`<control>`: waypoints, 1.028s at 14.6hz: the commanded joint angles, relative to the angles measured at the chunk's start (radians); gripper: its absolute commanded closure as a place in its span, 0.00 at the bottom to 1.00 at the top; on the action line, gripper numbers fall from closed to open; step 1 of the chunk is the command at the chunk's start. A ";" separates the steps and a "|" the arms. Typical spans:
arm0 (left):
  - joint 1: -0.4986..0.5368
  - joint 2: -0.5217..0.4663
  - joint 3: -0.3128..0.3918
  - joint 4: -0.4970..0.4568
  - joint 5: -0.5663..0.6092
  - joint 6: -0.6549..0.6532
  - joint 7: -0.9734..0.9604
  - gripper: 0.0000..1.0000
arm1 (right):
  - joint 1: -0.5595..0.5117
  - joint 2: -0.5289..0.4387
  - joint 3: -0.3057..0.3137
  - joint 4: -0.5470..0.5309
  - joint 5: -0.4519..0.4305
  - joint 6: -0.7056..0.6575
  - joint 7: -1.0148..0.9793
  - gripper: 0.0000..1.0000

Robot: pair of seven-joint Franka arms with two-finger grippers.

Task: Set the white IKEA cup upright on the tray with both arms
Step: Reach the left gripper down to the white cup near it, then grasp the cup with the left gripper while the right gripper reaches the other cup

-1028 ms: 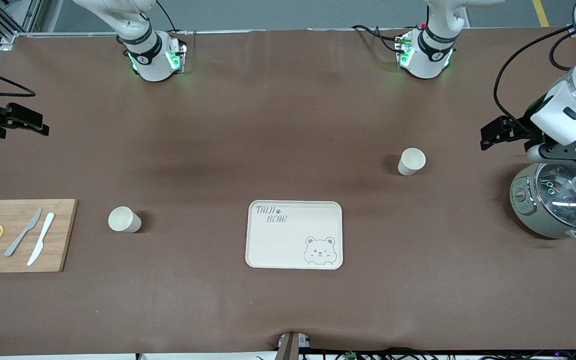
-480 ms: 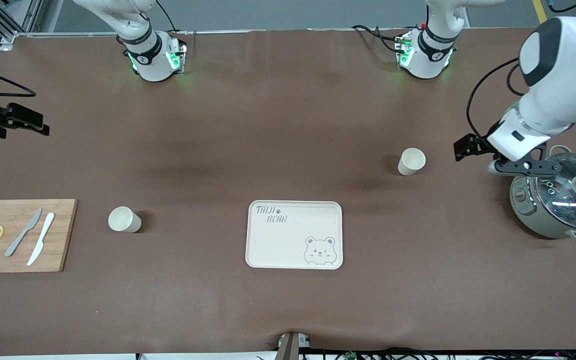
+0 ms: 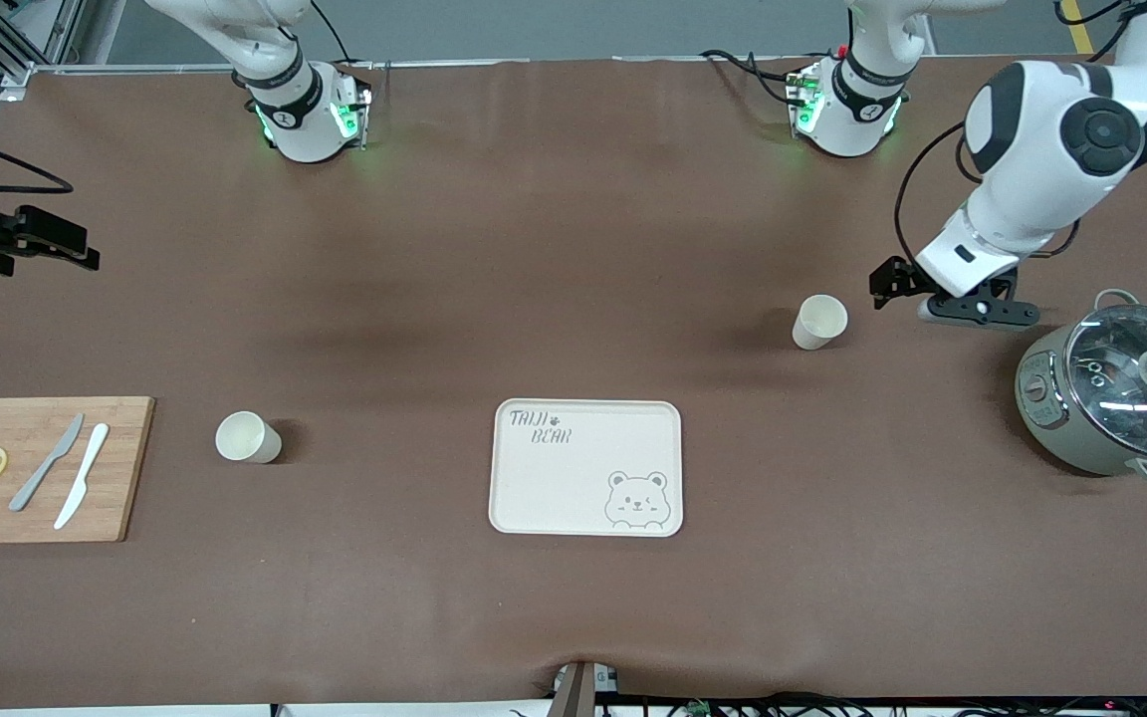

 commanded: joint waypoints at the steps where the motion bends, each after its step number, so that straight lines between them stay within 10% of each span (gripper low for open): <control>1: 0.000 -0.051 -0.024 -0.119 -0.005 0.108 0.015 0.00 | 0.004 -0.018 0.001 -0.022 -0.017 0.005 0.016 0.00; 15: -0.002 0.122 -0.053 -0.257 -0.005 0.478 0.011 0.00 | -0.009 0.139 0.000 -0.071 -0.050 0.234 0.014 0.00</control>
